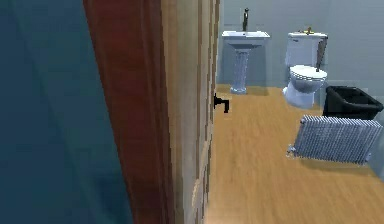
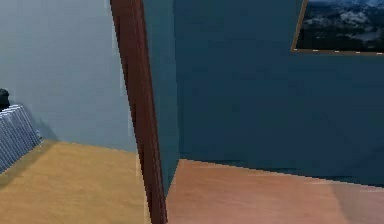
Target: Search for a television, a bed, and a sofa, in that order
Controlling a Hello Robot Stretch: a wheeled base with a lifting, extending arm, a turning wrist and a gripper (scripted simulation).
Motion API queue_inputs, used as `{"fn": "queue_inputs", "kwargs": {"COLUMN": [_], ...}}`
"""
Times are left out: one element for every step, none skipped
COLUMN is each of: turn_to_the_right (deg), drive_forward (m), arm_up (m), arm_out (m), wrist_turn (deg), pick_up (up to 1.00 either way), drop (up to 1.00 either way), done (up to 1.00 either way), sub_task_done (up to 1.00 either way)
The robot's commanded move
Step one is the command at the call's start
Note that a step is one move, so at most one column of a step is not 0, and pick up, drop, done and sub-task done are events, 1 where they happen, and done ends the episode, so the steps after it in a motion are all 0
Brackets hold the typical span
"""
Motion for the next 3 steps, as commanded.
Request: {"fn": "queue_inputs", "kwargs": {"turn_to_the_right": [45.0, 18.0, 18.0], "drive_forward": [0.0, 0.0, 0.0], "arm_up": [0.0, 0.0, 0.0], "arm_out": [0.0, 0.0, 0.0], "wrist_turn": [0.0, 0.0, 0.0], "pick_up": [0.0, 0.0, 0.0], "drop": [0.0, 0.0, 0.0], "done": [0.0, 0.0, 0.0], "sub_task_done": [0.0, 0.0, 0.0]}}
